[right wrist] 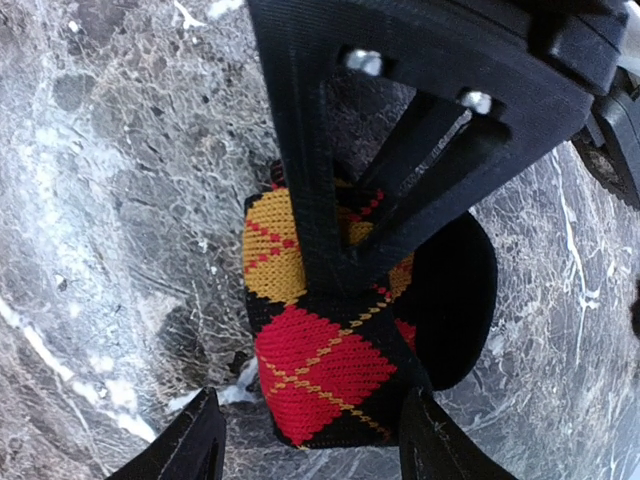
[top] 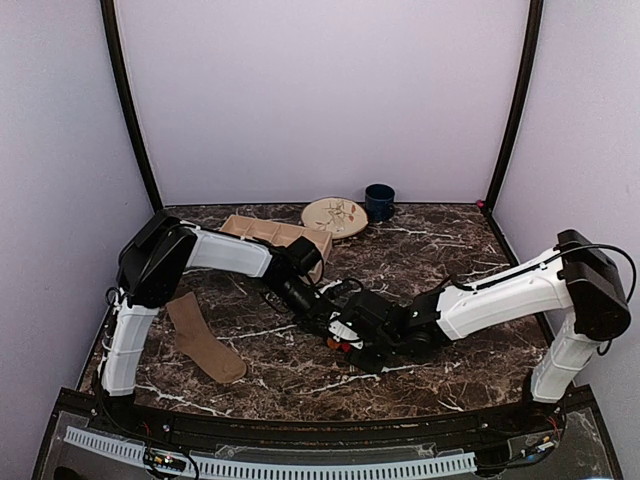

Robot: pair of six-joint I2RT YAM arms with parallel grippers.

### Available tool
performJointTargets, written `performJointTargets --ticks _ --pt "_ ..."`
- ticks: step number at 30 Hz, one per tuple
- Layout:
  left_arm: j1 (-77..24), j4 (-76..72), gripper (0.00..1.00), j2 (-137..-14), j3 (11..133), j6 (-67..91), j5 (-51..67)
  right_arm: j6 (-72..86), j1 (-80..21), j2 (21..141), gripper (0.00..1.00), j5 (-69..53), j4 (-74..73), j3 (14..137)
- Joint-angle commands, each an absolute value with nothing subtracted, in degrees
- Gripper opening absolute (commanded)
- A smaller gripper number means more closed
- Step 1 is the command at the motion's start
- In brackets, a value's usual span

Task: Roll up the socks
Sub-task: Roll the sock at the center of the board.

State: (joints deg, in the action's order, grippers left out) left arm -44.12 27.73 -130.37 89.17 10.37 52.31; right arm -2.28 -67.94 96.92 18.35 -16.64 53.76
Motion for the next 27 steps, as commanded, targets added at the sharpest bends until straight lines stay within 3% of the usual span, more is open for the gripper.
performJointTargets --ticks 1,11,21,27 --pt "-43.9 35.9 0.23 -134.2 88.4 8.4 47.4 -4.5 -68.5 98.8 0.59 20.3 -14.7 55.3" --pt "-43.9 38.8 0.23 -135.5 90.1 5.9 49.6 -5.1 -67.7 102.2 0.55 21.2 -11.9 55.6" --pt "-43.7 39.9 0.23 -135.7 90.3 4.3 50.7 -4.6 -65.9 104.1 0.23 17.2 -12.0 56.3" --pt "-42.6 36.3 0.32 -134.7 88.6 8.4 49.3 -3.4 -64.9 103.2 0.11 13.3 -12.9 56.0"
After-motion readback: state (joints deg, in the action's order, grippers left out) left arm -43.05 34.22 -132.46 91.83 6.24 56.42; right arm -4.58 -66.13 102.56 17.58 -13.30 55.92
